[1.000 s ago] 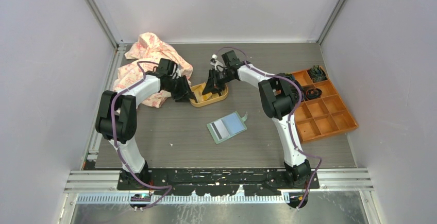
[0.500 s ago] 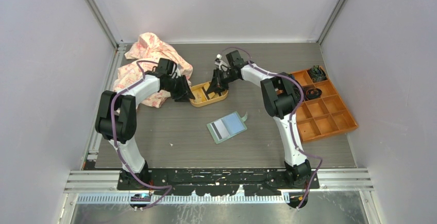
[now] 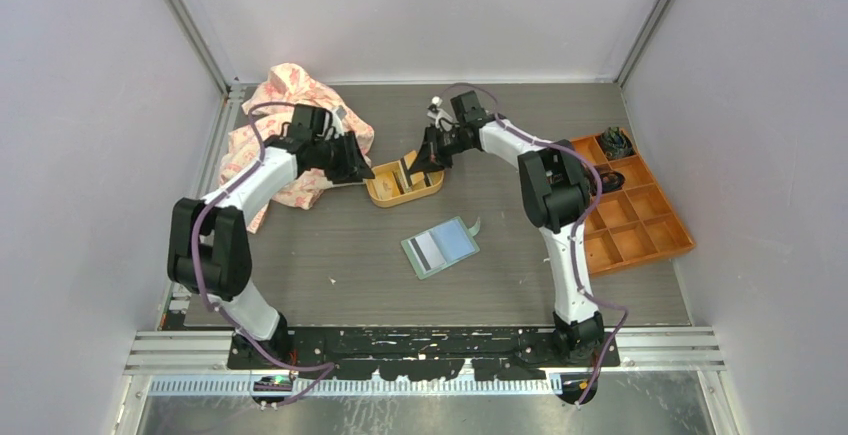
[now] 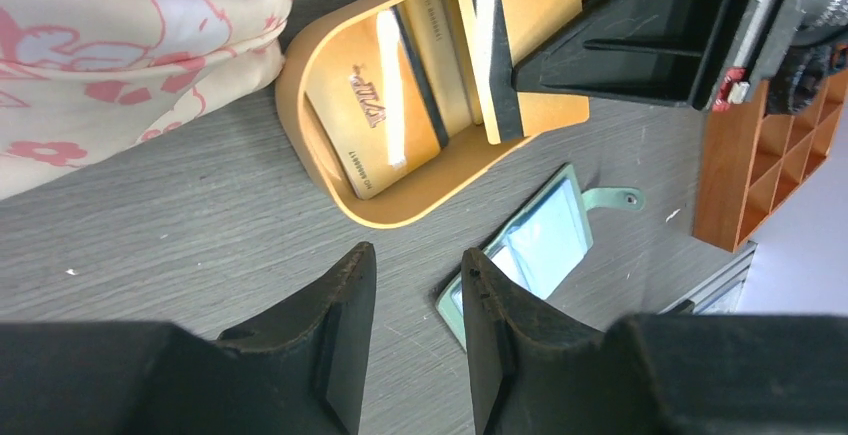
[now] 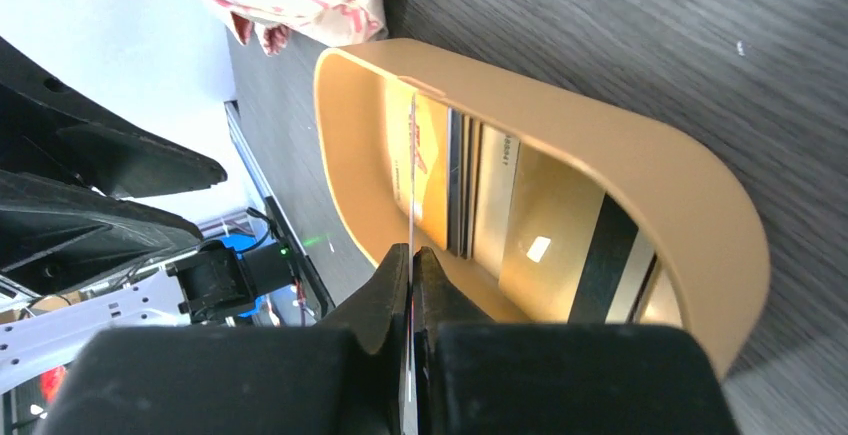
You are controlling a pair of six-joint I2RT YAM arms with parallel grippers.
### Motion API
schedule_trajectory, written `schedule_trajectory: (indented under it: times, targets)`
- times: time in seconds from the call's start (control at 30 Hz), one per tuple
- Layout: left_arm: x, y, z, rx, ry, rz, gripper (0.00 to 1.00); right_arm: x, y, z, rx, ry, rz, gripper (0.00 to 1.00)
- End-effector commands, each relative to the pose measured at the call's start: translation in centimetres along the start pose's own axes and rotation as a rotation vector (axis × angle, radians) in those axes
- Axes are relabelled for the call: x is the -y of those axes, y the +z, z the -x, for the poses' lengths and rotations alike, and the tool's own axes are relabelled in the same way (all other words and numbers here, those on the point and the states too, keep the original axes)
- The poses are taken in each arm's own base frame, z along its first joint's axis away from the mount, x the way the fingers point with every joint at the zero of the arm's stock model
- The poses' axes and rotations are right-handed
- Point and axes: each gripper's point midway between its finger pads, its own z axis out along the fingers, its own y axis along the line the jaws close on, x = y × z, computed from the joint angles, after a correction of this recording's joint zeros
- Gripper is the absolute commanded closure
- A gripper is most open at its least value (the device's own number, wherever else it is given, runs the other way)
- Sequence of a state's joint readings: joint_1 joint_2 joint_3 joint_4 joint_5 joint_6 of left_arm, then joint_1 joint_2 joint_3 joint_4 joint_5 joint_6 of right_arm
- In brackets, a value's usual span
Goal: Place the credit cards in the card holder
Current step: Pick up the credit card from the storage box, then insert the credit card into the card holder.
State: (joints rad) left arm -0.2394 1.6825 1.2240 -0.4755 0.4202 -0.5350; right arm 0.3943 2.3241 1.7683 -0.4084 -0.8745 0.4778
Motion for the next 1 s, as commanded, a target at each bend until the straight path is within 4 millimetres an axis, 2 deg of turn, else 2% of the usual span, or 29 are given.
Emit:
schedule_trajectory:
  times: [0.0, 0.13, 0.27, 0.3, 0.37, 0.4, 0.43, 0.5, 0.63, 0.73, 0.8, 0.9, 0.97]
  targets:
    - [2.8, -3.6, 2.7, 0.159, 0.146, -0.09, 0.62, -5.2, -4.3, 2.5, 0.106, -0.123, 0.08, 0.99]
    - [4.2, -6.7, 3.8, 0.283, 0.243, -0.12, 0.62, -6.4, -5.7, 2.4, 0.121, -0.149, 0.113, 0.99]
    - [6.2, -10.9, 4.4, 0.453, 0.344, -0.171, 0.6, -8.9, -7.8, 1.8, 0.134, -0.202, 0.186, 0.99]
    - [7.2, -12.6, 4.7, 0.526, 0.38, -0.202, 0.55, -9.9, -8.5, 1.3, 0.135, -0.223, 0.213, 0.99]
    - [8.2, -14.5, 4.7, 0.634, 0.421, -0.251, 0.32, -11.4, -9.6, 0.5, 0.145, -0.261, 0.251, 0.99]
    - [8.1, -14.6, 4.2, 0.673, 0.411, -0.276, 0.19, -12.2, -10.3, 0.0, 0.15, -0.282, 0.267, 0.99]
    - [8.5, -15.3, 3.7, 0.713, 0.401, -0.32, 0.09, -12.7, -10.7, -0.5, 0.154, -0.301, 0.282, 0.99]
    - [9.7, -16.2, 2.4, 0.753, 0.383, -0.439, 0.03, -14.2, -12.0, -1.8, 0.164, -0.341, 0.31, 0.99]
    - [11.9, -17.1, -0.9, 0.699, 0.327, -0.683, 0.05, -15.6, -13.5, -4.8, 0.154, -0.392, 0.36, 0.99]
    - [13.1, -17.9, -3.3, 0.647, 0.217, -0.878, 0.09, -15.9, -14.2, -8.1, 0.12, -0.426, 0.406, 0.99]
    - [13.9, -18.4, -4.9, 0.636, 0.191, -0.988, 0.12, -16.6, -14.7, -9.8, 0.12, -0.509, 0.431, 0.99]
    - [15.5, -18.7, -7.3, 0.633, 0.214, -1.094, 0.17, -17.7, -15.2, -12.1, 0.114, -0.622, 0.457, 0.99]
    - [16.6, -18.1, -8.6, 0.622, 0.249, -1.112, 0.21, -18.2, -15.3, -13.4, 0.095, -0.666, 0.468, 0.98]
